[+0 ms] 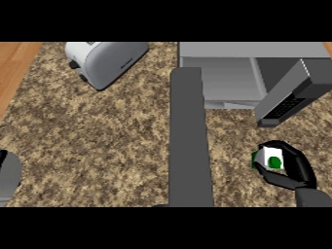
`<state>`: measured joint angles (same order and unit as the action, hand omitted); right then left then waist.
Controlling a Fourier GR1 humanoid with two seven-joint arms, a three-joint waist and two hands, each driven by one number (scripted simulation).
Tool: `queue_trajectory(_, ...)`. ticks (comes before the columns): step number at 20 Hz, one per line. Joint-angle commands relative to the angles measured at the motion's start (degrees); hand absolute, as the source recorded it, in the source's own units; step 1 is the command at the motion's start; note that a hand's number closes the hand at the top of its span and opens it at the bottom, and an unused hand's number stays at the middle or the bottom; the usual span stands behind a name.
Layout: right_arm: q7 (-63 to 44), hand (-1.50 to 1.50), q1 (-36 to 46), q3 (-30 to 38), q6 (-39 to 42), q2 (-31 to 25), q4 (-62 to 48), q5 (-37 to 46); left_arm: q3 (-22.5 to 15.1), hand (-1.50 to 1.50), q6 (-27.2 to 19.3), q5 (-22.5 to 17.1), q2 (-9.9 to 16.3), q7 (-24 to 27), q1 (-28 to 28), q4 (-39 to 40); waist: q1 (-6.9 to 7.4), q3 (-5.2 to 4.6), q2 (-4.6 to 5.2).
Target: Pick up the milk, place it into the microwave and close the microwave
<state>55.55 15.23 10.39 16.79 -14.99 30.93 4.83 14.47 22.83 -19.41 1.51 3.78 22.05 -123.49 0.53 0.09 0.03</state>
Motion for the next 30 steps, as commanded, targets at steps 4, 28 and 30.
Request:
queue_trajectory(4,5.8,1.5,-0.7,1.9,0.5,4.4,5.1,-4.4,0.6,-1.5,0.0,-0.8,0.1,-0.5,-1.7,1.7,-0.44,-0.09,-0.11)
queue_trajectory(28,-21.1,1.5,-11.0,-7.5,-16.7,13.3,48.6,-3.9,-0.4,-1.5,1.4,-1.3,-1.4,0.7,2.2,0.3,-0.33,-0.12,-0.15)
queue_trajectory(30,-22.8,1.5,-7.4,-5.7,-17.7,11.3,45.6,-3.0,4.9,-1.5,3.4,-3.9,1.8,-0.6,-1.7,4.3,-0.27,-0.11,-0.05)
